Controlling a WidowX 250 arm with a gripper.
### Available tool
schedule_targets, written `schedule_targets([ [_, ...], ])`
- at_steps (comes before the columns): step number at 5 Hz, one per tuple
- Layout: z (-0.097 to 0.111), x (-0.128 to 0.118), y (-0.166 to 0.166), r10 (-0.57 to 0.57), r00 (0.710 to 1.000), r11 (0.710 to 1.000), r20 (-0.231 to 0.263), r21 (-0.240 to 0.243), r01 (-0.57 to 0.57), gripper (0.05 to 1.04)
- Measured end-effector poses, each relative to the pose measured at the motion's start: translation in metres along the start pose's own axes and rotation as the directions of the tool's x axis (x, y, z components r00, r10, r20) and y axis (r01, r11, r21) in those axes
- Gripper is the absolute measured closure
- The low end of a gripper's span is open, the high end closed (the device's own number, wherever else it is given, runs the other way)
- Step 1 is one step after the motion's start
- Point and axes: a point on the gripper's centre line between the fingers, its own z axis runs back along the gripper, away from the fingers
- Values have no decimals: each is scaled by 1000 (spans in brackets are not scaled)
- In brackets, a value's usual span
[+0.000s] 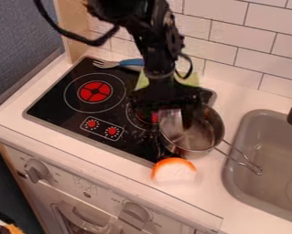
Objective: Move the silver pot in the left side of the burner
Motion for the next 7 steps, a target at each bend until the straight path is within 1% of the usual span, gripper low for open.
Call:
schedule_targets([
  [1, -6, 0, 0, 0, 1000, 1000, -11, 6, 0, 138],
  [2, -12, 2, 1, -5, 1000, 1000, -6, 5, 5, 423],
  [3, -13, 3, 0, 1, 1000, 1000, 6, 6, -1, 712],
  [4, -13, 3, -1, -12, 1000, 1000, 8, 6, 12, 913],
  [5, -14, 1, -3, -19, 1000, 1000, 13, -3, 20, 1001],
  [6, -14, 1, -3, -18, 1000, 1000, 19, 2, 18, 1005],
  [7, -5, 2, -6, -36, 998, 999, 52, -12, 37, 1005],
])
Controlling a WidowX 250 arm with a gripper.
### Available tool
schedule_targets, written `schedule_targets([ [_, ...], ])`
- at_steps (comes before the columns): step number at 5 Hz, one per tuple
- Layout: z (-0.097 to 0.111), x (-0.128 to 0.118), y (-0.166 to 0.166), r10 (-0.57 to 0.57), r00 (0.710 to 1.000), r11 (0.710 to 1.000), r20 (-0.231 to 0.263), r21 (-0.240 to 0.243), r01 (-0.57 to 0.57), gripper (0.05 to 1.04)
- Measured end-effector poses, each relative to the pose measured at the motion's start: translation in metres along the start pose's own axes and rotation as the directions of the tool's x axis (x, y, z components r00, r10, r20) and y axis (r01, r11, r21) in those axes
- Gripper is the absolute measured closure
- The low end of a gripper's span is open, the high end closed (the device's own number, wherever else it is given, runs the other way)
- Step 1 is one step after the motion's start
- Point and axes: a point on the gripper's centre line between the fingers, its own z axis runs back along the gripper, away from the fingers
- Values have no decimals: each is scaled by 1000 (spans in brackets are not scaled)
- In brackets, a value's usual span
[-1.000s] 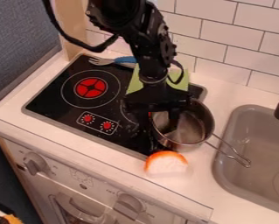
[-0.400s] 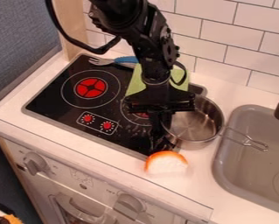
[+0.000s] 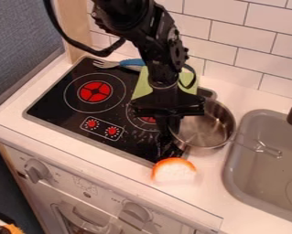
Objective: Move the silver pot in the left side of the burner
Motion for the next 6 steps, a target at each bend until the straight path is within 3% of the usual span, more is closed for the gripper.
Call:
schedule_targets([
  [3, 32, 15, 4, 10, 996, 1000, 94, -17, -8, 1005],
  [5, 63, 41, 50, 163, 968, 987, 193, -18, -163, 1005],
  [6, 67, 48, 86, 257, 944, 965, 207, 6, -264, 1005],
])
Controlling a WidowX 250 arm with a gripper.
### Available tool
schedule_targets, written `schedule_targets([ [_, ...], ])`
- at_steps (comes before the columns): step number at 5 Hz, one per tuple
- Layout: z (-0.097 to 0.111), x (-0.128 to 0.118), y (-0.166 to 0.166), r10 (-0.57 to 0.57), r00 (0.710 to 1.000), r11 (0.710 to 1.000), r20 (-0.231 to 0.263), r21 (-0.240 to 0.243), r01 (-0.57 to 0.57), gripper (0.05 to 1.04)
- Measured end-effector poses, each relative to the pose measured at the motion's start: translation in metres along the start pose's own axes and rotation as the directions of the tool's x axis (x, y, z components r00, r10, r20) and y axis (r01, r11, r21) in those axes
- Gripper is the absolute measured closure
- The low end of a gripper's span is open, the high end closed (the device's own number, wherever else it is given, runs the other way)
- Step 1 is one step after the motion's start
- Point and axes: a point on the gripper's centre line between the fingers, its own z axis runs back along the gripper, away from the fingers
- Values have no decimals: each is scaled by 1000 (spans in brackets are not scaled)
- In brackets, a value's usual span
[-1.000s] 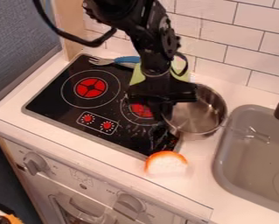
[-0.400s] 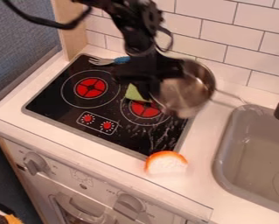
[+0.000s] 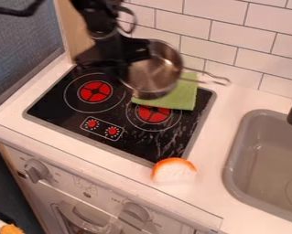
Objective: Move the silver pot in the left side of the burner
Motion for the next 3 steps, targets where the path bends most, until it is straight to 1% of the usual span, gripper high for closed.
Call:
schedule_targets([
  [1, -9, 13, 33, 97, 995, 994, -6, 41, -96, 1005],
  [2, -16, 23, 63, 164, 986, 982, -4, 90, -163, 1005],
  [3, -29, 28, 95, 226, 974, 965, -12, 138, -222, 1005],
])
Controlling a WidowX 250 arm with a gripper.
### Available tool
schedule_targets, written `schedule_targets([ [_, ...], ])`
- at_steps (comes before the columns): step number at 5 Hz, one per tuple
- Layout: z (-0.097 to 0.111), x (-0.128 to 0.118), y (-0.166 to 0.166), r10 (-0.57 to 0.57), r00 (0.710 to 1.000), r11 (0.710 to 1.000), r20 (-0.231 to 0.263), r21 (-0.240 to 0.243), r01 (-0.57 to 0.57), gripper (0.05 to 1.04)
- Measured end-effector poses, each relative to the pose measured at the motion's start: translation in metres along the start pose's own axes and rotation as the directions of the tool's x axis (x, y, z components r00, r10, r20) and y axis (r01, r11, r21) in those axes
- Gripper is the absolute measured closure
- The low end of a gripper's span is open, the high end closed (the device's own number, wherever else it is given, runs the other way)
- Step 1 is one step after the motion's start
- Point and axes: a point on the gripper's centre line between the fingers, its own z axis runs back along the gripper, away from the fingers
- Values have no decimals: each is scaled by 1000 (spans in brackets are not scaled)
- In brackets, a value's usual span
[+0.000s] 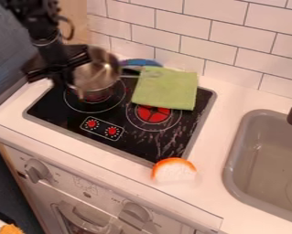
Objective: Move the silver pot in the left side of the burner
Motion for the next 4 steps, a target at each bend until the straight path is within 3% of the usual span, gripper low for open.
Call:
schedule_targets([
  [2, -25, 8, 30, 47, 998, 998, -31, 53, -45, 1005],
  [3, -25, 10, 30, 63, 997, 996, -37, 58, -61, 975],
  [4, -28, 9, 32, 84, 995, 994, -49, 78, -80, 783],
])
